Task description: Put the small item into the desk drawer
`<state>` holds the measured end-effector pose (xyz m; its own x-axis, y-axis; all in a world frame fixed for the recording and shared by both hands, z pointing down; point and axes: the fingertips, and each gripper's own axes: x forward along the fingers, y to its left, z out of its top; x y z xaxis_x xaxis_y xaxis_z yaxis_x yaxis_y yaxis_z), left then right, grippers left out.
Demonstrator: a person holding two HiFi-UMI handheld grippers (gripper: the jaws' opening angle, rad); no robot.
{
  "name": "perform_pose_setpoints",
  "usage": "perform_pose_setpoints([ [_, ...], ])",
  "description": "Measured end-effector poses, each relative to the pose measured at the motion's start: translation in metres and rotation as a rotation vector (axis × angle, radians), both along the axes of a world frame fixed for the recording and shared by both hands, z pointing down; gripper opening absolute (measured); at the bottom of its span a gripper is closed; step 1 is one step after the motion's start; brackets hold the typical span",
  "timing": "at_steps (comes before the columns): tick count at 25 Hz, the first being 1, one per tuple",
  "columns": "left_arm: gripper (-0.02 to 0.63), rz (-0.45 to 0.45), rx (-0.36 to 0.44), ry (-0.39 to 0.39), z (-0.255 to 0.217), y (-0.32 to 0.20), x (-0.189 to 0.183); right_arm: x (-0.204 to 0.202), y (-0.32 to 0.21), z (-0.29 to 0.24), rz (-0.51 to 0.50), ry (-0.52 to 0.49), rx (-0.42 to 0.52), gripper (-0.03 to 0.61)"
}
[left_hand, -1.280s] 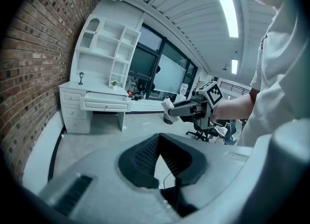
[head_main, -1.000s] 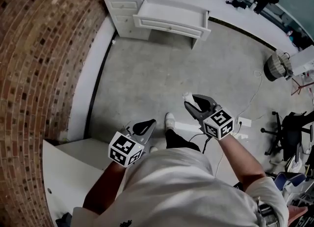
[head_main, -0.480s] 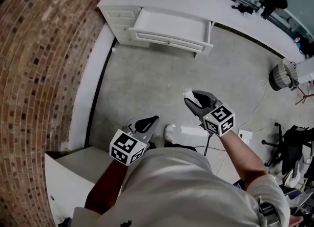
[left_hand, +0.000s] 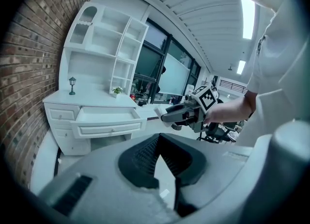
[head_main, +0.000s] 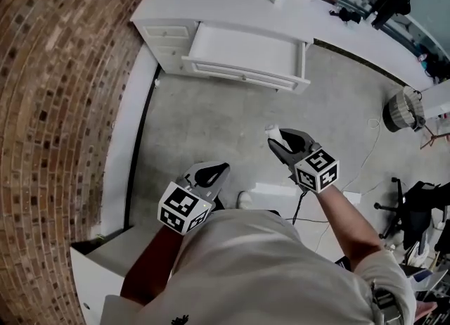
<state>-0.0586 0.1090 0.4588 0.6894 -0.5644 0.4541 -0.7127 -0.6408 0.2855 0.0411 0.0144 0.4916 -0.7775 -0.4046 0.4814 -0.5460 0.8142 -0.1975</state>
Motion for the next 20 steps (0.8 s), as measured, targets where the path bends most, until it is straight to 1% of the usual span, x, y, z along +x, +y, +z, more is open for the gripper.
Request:
perform_pose_setpoints([
  [6,0.006,0.057,0.024,0.014,-0.01,-0.067,-0.061,-0.042,-0.076,-0.008,0.08,0.036,0.022,0.138],
  [9,0.006,0.101,0.029,0.016,-0.012,-0.088,-0.087,-0.058,-0.104,-0.009,0.111,0.067,0.029,0.138],
  [12,0.006,0.125,0.025,0.014,-0.005,-0.109,-0.111,-0.07,-0.131,-0.007,0.144,0.087,0.042,0.138],
  [15,0.006,0.126,0.011,0.024,0.002,-0.131,-0.127,-0.072,-0.159,0.001,0.177,0.121,0.039,0.138],
  [18,0.006,0.115,0.001,0.042,0.002,-0.154,-0.129,-0.061,-0.194,0.013,0.196,0.166,0.033,0.138],
  [20,0.006,0.112,0.001,0.036,0.005,-0.173,-0.128,-0.05,-0.224,0.024,0.211,0.189,0.029,0.138],
])
